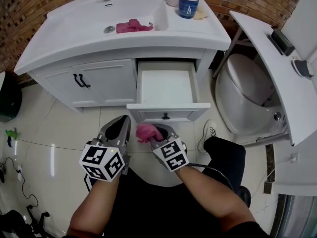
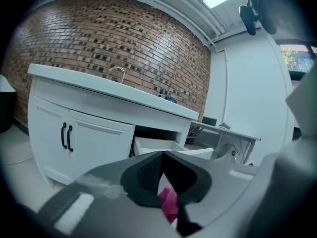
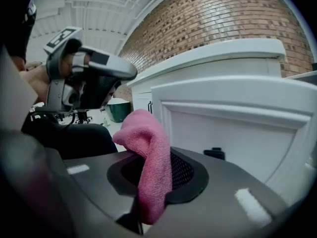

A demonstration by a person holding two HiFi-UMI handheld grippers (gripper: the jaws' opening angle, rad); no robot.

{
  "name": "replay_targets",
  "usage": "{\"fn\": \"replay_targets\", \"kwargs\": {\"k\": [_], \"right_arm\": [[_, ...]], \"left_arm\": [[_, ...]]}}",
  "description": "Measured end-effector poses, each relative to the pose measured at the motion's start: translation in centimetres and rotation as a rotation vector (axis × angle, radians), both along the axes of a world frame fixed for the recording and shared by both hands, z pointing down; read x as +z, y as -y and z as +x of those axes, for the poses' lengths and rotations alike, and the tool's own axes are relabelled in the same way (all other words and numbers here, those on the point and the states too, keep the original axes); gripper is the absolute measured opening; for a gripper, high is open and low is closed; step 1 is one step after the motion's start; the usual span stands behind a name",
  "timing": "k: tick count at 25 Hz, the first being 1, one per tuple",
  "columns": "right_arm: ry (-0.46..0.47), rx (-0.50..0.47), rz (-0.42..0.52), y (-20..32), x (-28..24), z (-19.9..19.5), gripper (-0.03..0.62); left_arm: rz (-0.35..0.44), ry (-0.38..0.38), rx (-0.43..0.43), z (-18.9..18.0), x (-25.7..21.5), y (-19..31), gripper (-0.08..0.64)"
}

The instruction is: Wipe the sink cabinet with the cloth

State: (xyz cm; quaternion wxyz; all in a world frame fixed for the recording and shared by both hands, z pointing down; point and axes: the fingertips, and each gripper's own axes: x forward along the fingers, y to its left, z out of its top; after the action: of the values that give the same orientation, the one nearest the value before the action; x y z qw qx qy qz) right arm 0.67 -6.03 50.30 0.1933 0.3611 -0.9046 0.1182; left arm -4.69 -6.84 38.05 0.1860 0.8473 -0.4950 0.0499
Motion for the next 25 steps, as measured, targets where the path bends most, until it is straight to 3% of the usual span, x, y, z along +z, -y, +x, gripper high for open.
{"fn": "replay_targets", "kwargs": {"k": [5, 15, 25], "right_arm": [[0.022, 0.050, -0.033, 1.4, 2.5, -2.3, 0.080], [0.000, 0.127, -0.074, 3.4, 4.7, -1.2, 0.080], [-0.014, 0.231, -0.133, 3.4, 5.7, 4.2, 0.080]], "left_arm": [[-0.018, 0.023, -0.008, -1.1, 0.3, -0.3, 0.006], [-0.016, 0.051, 0.006, -1.6, 0.5, -0.4, 0.006], [-0.024, 0.029, 0.043, 0.8, 1.1, -0.6, 0.006]]}}
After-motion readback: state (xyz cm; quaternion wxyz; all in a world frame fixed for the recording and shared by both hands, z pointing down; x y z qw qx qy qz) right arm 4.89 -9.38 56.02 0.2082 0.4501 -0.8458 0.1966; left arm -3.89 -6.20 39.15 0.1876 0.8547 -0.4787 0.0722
